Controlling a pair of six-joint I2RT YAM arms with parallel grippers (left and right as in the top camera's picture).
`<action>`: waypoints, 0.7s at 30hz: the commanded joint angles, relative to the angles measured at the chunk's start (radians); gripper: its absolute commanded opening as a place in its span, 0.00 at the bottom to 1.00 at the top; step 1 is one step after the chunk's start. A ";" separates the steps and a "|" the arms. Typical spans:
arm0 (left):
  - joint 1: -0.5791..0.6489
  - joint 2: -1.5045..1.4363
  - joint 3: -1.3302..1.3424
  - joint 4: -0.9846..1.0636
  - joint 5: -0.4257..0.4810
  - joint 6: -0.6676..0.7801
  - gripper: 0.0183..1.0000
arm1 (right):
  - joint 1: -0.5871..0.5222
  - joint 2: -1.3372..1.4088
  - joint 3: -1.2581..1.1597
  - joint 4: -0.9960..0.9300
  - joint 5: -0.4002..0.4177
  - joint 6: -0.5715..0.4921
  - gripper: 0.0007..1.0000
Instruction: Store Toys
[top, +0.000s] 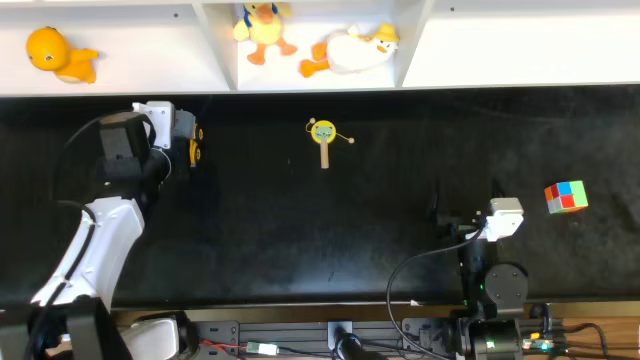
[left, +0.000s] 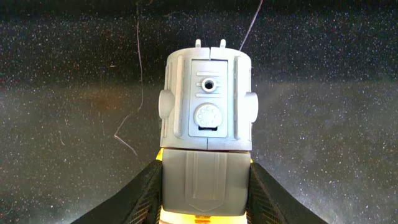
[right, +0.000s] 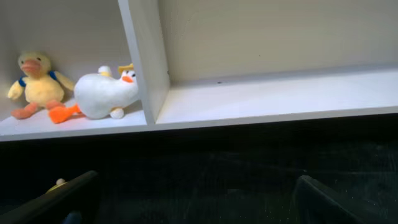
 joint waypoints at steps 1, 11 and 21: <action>-0.004 -0.024 0.014 -0.035 0.004 0.013 0.32 | 0.005 -0.008 -0.013 0.004 -0.006 0.000 1.00; -0.004 -0.087 0.014 -0.113 -0.007 0.016 0.32 | 0.005 -0.008 -0.013 0.004 -0.006 0.000 1.00; -0.004 -0.166 0.014 -0.152 -0.014 0.016 0.32 | 0.005 -0.008 -0.013 0.004 -0.006 0.000 1.00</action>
